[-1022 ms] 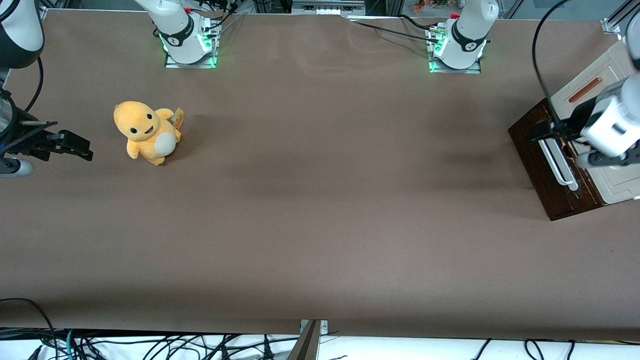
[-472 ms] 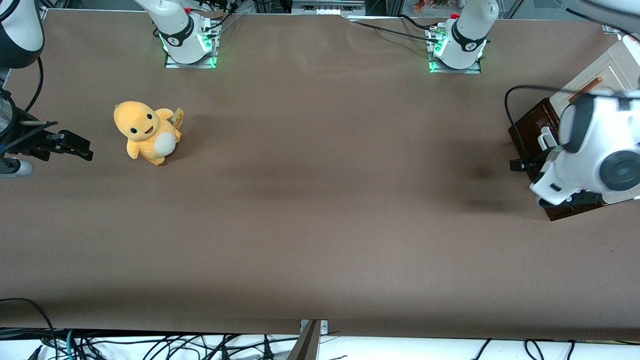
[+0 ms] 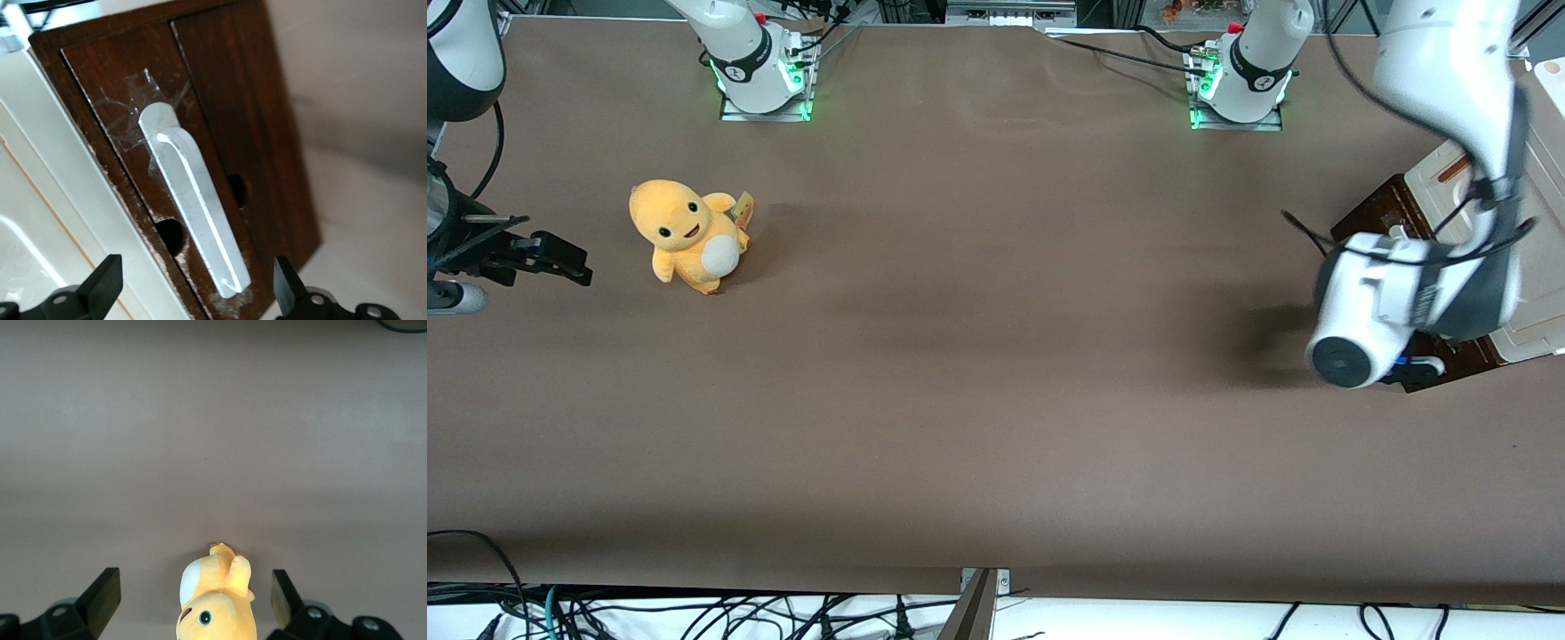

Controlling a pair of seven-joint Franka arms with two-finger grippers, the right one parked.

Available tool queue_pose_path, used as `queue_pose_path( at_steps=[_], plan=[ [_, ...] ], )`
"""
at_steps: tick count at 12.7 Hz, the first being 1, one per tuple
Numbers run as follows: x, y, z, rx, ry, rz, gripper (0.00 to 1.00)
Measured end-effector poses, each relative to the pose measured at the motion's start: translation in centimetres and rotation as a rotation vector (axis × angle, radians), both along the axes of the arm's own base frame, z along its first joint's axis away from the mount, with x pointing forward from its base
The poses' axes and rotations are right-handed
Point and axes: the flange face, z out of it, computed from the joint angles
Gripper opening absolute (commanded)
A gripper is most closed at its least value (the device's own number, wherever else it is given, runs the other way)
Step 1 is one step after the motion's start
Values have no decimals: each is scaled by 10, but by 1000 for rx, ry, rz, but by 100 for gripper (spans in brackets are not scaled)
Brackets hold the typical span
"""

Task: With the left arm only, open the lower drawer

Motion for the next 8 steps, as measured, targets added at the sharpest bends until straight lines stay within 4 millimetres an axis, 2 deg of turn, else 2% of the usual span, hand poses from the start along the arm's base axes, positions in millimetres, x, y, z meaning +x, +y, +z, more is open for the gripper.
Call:
queue_pose_path(
  at_steps=[4, 5, 8],
  plan=[
    [-9, -3, -62, 173, 105, -66, 98],
    [-9, 1, -70, 197, 119, -78, 90],
    [-10, 13, -80, 246, 143, -94, 58]
  ],
)
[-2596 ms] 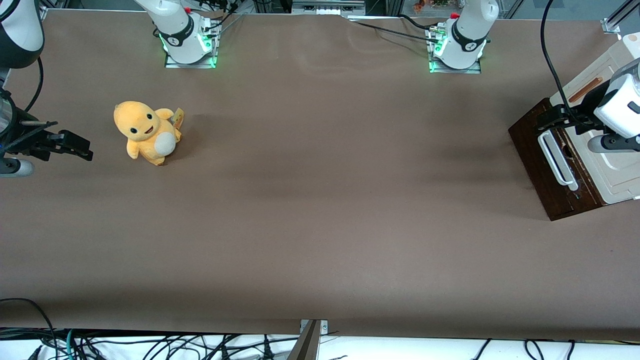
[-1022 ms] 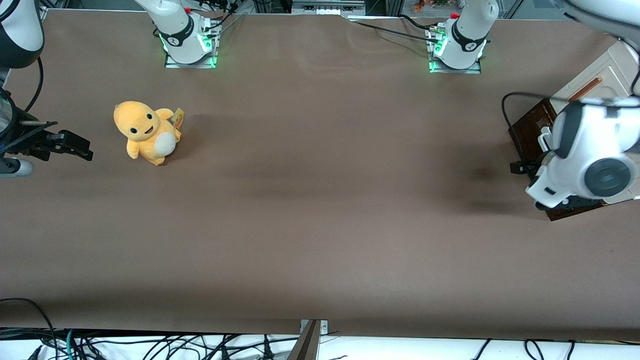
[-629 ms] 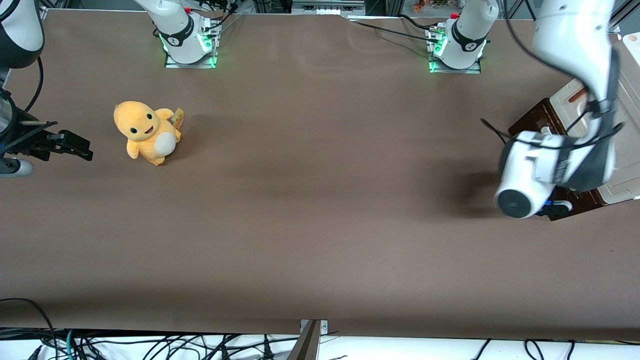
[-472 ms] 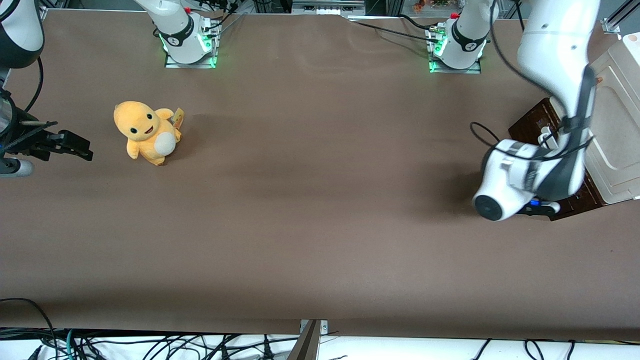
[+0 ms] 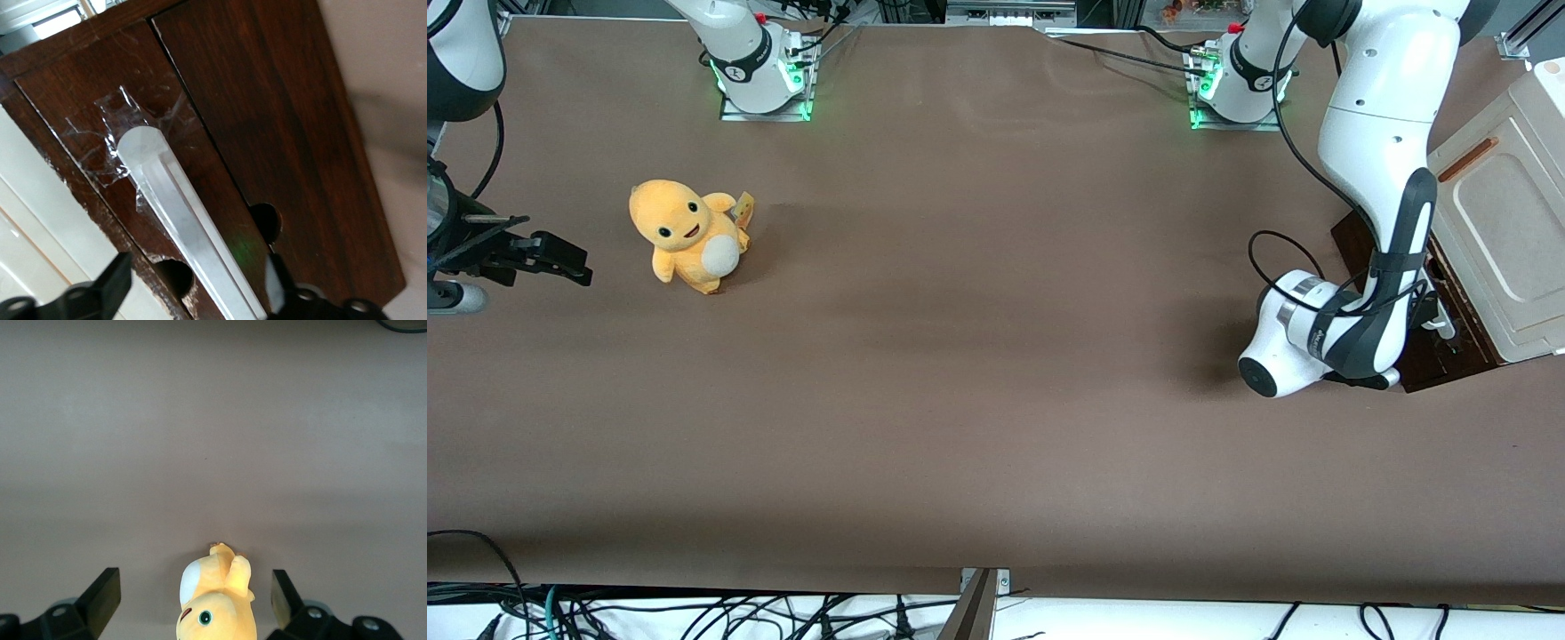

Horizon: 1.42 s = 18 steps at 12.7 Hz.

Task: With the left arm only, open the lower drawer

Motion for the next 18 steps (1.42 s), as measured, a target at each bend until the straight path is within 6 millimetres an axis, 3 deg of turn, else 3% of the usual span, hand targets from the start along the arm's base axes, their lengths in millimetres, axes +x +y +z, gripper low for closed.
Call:
queue_pose_path(
  at_steps=[2, 4, 6, 10, 18],
  plan=[
    [0, 8, -3, 23, 9, -4, 33],
    [-2, 11, -10, 24, 19, -1, 16],
    [-2, 10, -13, 45, -2, 2, 8],
    [-1, 6, -12, 46, -11, -3, 7],
    [6, -59, -4, 2, -39, -52, 7]
  ],
)
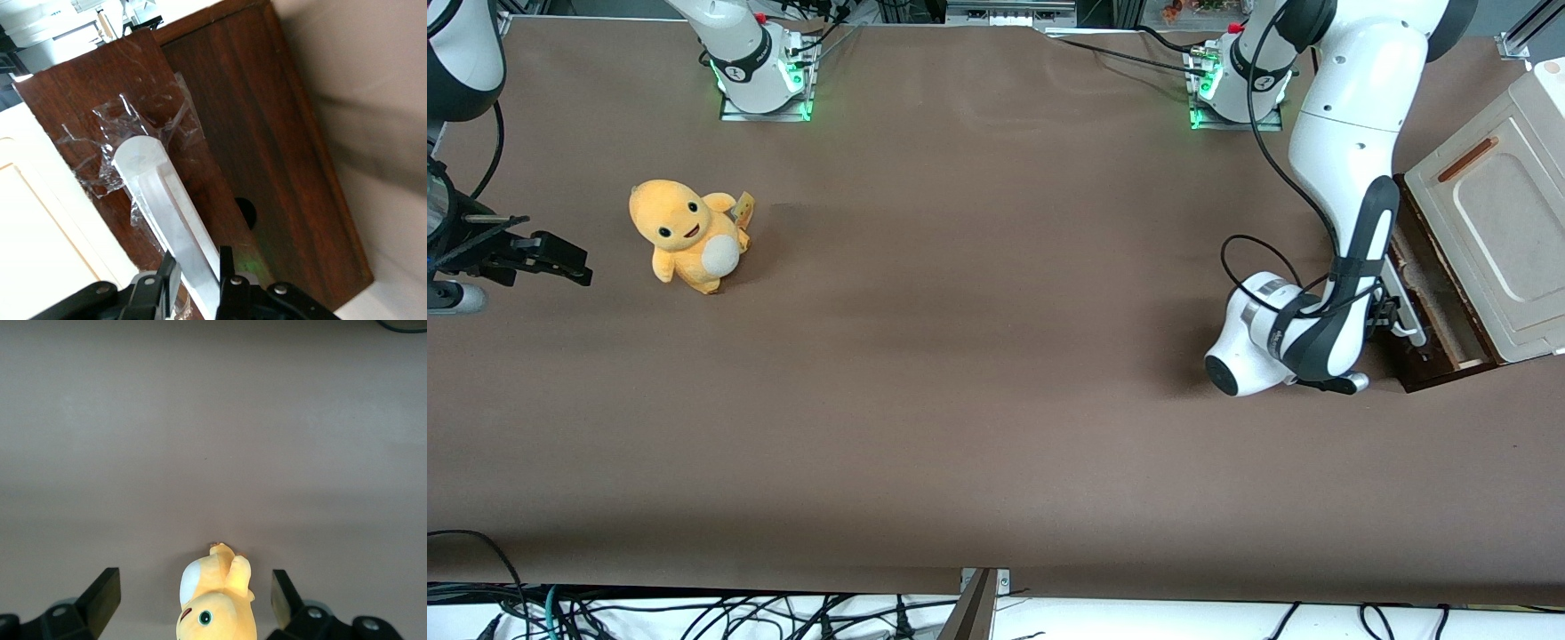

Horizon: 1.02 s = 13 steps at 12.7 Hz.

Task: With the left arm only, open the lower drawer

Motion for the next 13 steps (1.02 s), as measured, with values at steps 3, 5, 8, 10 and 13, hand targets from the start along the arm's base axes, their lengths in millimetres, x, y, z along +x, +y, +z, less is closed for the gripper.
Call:
queue_pose_path(
  at_steps=[3, 5, 8, 10, 13],
  plan=[
    [0, -15, 1, -13, -5, -9, 16],
    [2, -15, 2, -19, -10, 0, 100],
    [9, -25, 10, -81, -30, 37, 100],
    [23, -37, 30, -164, -86, 85, 100],
    [46, -59, 72, -358, -187, 200, 100]
  ],
)
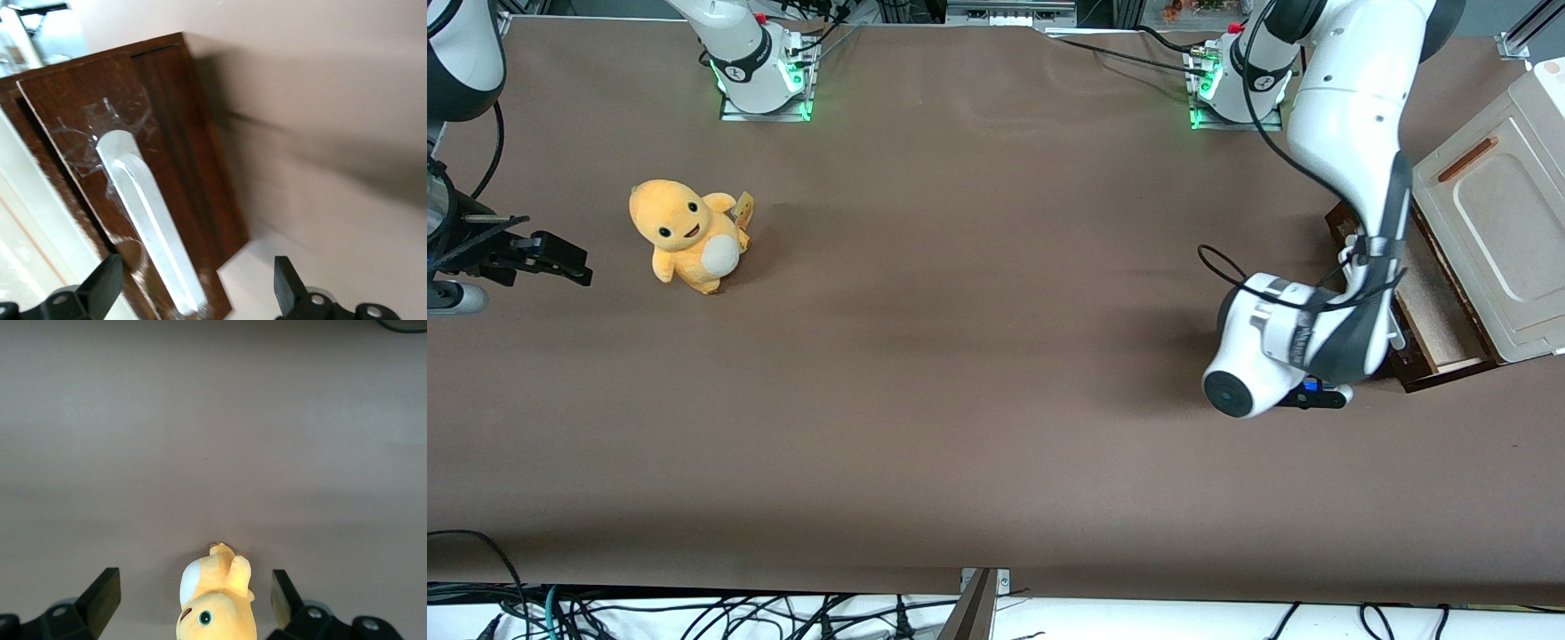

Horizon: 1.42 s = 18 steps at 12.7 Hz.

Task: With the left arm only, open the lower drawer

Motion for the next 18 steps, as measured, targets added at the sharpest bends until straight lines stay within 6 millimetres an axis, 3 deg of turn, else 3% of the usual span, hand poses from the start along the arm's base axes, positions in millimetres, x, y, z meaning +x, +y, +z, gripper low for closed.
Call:
queue_pose_path(
  at_steps=[3, 6, 8, 12, 16, 18],
  plan=[
    [18, 2, 65, -250, -104, 153, 100],
    [23, 47, 149, -492, -213, 306, 100],
    [18, 75, 190, -567, -270, 345, 100],
    [8, 92, 247, -716, -370, 167, 100],
    [-39, 121, 288, -801, -429, -31, 100],
    [-59, 119, 313, -827, -441, -124, 100]
  ],
)
